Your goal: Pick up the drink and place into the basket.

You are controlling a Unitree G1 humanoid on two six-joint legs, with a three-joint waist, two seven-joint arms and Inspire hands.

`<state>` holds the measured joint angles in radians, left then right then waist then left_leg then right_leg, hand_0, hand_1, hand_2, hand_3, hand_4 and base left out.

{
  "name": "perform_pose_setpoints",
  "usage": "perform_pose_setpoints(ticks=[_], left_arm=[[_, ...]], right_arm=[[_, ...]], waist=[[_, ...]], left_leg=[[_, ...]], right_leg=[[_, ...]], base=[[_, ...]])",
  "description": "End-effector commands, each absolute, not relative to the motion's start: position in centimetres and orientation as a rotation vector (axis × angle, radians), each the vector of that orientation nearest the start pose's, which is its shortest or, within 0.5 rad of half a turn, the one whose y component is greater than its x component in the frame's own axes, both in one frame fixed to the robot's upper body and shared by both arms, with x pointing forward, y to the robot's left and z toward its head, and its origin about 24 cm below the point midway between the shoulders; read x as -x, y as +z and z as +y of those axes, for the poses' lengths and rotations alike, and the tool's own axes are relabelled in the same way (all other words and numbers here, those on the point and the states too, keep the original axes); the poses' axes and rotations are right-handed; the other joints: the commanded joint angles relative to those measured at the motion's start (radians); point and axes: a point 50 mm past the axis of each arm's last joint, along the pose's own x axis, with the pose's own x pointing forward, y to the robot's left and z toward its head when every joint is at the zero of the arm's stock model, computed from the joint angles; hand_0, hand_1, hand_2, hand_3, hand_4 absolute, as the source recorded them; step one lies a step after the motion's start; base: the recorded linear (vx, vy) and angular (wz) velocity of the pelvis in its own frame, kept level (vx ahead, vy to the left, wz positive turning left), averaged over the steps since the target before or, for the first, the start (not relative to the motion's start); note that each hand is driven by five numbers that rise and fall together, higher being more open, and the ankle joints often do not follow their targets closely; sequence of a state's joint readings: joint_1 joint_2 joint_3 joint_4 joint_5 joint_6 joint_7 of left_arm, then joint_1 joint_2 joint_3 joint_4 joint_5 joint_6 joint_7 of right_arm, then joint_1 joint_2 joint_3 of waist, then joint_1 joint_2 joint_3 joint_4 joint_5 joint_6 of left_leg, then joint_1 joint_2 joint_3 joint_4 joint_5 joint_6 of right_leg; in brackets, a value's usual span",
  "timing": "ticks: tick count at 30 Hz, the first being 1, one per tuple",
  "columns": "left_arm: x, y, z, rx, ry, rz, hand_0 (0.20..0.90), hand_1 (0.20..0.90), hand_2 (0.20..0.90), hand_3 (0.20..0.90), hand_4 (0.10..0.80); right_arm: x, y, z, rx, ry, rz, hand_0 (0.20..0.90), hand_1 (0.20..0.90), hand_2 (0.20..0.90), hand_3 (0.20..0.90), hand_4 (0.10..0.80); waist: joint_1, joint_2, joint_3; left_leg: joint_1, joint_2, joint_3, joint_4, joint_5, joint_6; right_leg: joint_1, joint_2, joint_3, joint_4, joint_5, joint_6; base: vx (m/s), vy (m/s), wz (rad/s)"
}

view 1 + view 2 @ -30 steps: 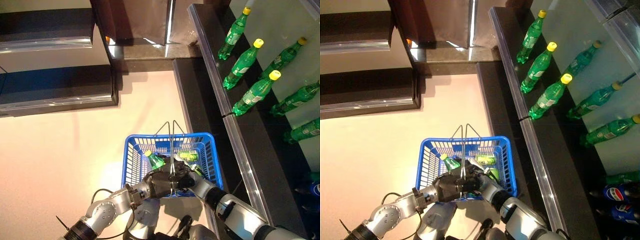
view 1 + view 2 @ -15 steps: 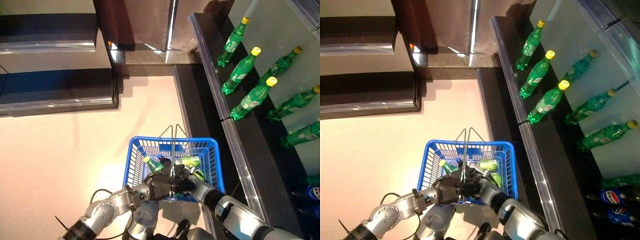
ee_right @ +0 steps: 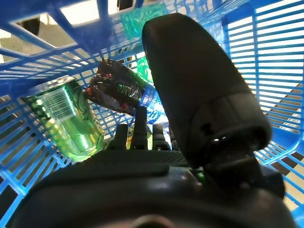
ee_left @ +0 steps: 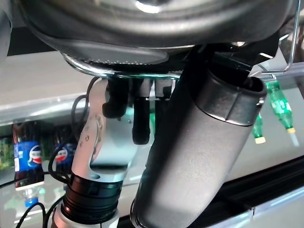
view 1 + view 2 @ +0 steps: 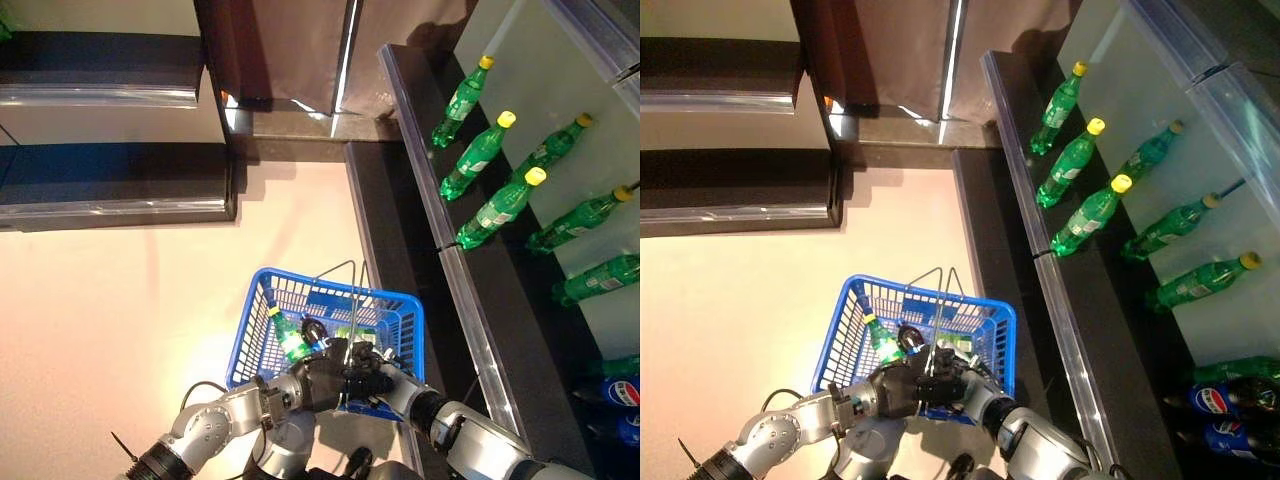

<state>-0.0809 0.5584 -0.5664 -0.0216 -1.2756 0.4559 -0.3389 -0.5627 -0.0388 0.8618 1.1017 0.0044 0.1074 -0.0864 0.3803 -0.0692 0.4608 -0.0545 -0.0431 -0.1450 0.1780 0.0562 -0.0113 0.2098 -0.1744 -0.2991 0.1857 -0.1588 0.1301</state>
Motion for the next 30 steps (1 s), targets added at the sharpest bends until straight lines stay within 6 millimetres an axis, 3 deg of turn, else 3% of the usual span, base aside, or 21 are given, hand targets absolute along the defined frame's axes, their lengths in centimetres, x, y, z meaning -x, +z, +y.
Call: perform_pose_setpoints(ticks=[1, 9, 13, 16, 24, 30], left_arm=[[-14.9, 13.1, 0.9, 1.216, -1.643, 0.223, 0.300, 0.300, 0.300, 0.200, 0.100], [-15.4, 12.4, 1.6, 1.172, -1.574, 0.196, 0.300, 0.300, 0.300, 0.200, 0.100], [-16.6, 12.1, 3.0, 1.123, -1.444, 0.166, 0.300, 0.300, 0.300, 0.200, 0.100], [-17.5, 12.0, 4.6, 1.079, -1.330, 0.118, 0.300, 0.300, 0.300, 0.200, 0.100], [-18.7, 12.0, 10.9, 0.991, -1.031, -0.050, 0.300, 0.300, 0.300, 0.200, 0.100], [-19.0, 11.3, 12.9, 1.003, -0.914, -0.111, 0.300, 0.300, 0.300, 0.200, 0.100]], right_arm=[[-25.2, -7.7, -1.9, 0.701, 0.637, 0.545, 0.900, 0.900, 0.900, 0.900, 0.800], [-25.9, -6.8, -2.2, 0.567, 0.512, 0.465, 0.900, 0.900, 0.900, 0.900, 0.800], [-26.8, -5.5, -2.8, 0.489, 0.419, 0.392, 0.900, 0.900, 0.900, 0.900, 0.800], [-26.1, -4.8, -3.5, 0.452, 0.376, 0.352, 0.900, 0.900, 0.900, 0.900, 0.800], [-21.9, -3.6, -9.1, 0.412, 0.305, 0.281, 0.900, 0.900, 0.900, 0.900, 0.800], [-21.0, -2.9, -12.3, 0.432, 0.267, 0.280, 0.900, 0.900, 0.900, 0.900, 0.800]], waist=[[0.002, 0.009, -0.196], [-0.006, 0.003, -0.214], [-0.024, -0.006, -0.224], [-0.046, -0.008, -0.235], [-0.118, 0.001, -0.263], [-0.166, 0.016, -0.280]], left_leg=[[0.038, 0.081, 0.003, 0.076, -0.090, -0.032], [0.061, 0.088, 0.009, 0.064, -0.088, -0.035], [0.073, 0.089, 0.023, 0.053, -0.073, -0.037], [0.086, 0.095, 0.039, 0.042, -0.070, -0.038], [0.127, 0.117, 0.094, 0.003, -0.073, -0.038], [0.142, 0.116, 0.121, -0.014, -0.068, -0.041]], right_leg=[[-0.122, -0.061, 0.019, -0.069, 0.298, 0.124], [-0.110, -0.058, 0.021, -0.073, 0.298, 0.124], [-0.113, -0.060, 0.032, -0.074, 0.305, 0.124], [-0.111, -0.058, 0.043, -0.075, 0.302, 0.126], [-0.096, -0.058, 0.064, -0.084, 0.280, 0.125], [-0.091, -0.067, 0.072, -0.087, 0.263, 0.110]], base=[[0.000, 0.000, 0.00], [0.000, 0.000, 0.00], [-0.008, 0.006, -0.01], [-0.024, 0.030, -0.13], [-0.083, 0.053, -0.20], [-0.096, 0.108, -0.18]])
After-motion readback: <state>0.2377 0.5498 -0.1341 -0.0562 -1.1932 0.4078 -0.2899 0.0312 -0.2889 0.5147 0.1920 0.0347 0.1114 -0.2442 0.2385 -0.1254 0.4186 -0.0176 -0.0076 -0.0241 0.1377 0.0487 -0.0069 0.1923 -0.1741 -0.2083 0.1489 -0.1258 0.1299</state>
